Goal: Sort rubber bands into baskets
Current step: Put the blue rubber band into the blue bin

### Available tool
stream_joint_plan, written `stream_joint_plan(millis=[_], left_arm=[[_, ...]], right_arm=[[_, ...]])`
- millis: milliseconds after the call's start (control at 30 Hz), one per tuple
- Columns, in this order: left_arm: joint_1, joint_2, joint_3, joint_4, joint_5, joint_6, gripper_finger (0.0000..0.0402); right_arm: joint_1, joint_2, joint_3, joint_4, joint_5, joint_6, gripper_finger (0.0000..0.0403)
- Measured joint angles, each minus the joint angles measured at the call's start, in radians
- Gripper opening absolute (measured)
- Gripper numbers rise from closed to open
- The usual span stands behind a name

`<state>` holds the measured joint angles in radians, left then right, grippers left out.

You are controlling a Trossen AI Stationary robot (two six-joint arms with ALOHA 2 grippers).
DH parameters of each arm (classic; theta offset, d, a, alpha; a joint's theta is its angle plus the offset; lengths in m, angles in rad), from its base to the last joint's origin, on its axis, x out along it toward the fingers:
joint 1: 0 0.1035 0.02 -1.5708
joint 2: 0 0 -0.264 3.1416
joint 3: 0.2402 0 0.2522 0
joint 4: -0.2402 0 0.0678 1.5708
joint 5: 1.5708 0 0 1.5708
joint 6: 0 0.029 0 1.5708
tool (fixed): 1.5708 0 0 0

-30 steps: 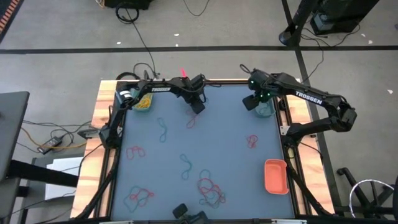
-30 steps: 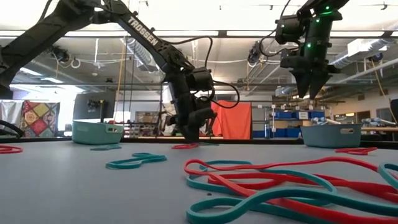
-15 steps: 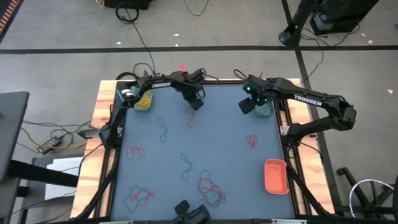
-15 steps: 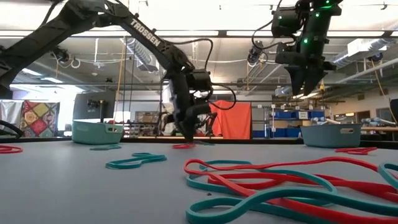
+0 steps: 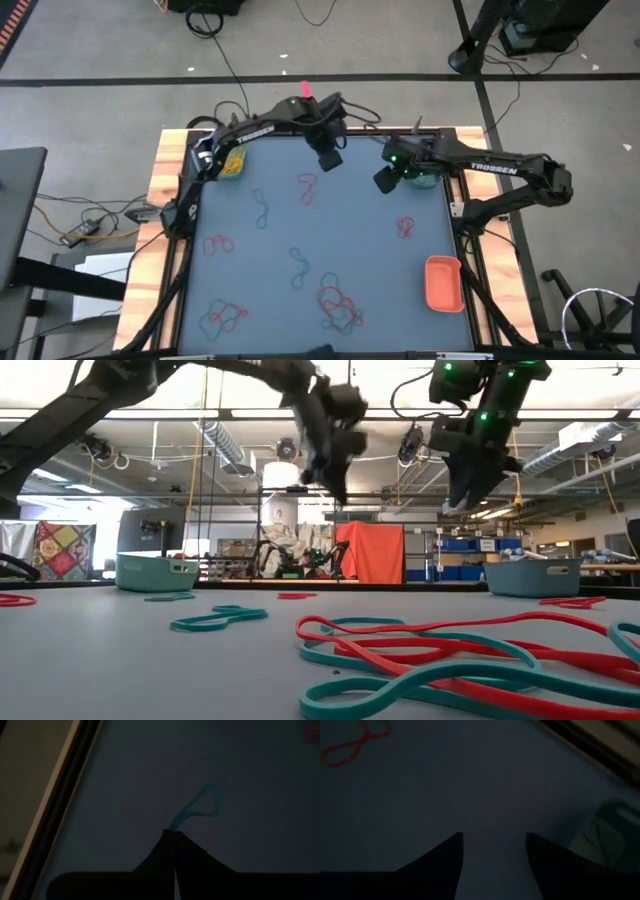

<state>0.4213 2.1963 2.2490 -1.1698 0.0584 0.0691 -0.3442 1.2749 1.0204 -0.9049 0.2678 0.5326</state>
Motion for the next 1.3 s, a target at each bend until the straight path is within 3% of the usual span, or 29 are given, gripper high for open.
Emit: stream_joint_plan(millis=[133,400,667,833,1000,1133,1300], left_arm=[[-0.048,-0.003,0.107,-0.039,0.040,0.036,0.0001],[-0.110,-0.037,0.092,-0.072,0.059,0.033,0.0000],[-0.155,-0.037,0.088,-0.053,0.039,0.025,0.0001],[-0.182,-0.037,0.088,-0.050,0.039,0.025,0.0001],[-0.209,-0.037,0.088,-0.029,0.039,0.025,0.0001],[-0.225,-0.037,0.088,-0.025,0.040,0.024,0.0001],[-0.232,-0.037,0.088,-0.026,0.040,0.024,0.0001]], right_arm=[[0.086,-0.003,-0.026,0.114,0.026,-0.106,0.0226],[0.252,-0.003,-0.035,0.380,0.183,-0.265,0.0206],[0.297,-0.001,-0.035,0.482,0.172,-0.352,0.0201],[0.298,-0.001,-0.035,0.525,0.074,-0.357,0.0201],[0.298,-0.001,-0.035,0.537,0.071,-0.344,0.0193],[0.298,-0.001,-0.035,0.536,0.072,-0.313,0.0146],[0.295,0.000,-0.034,0.526,0.044,-0.289,0.0048]])
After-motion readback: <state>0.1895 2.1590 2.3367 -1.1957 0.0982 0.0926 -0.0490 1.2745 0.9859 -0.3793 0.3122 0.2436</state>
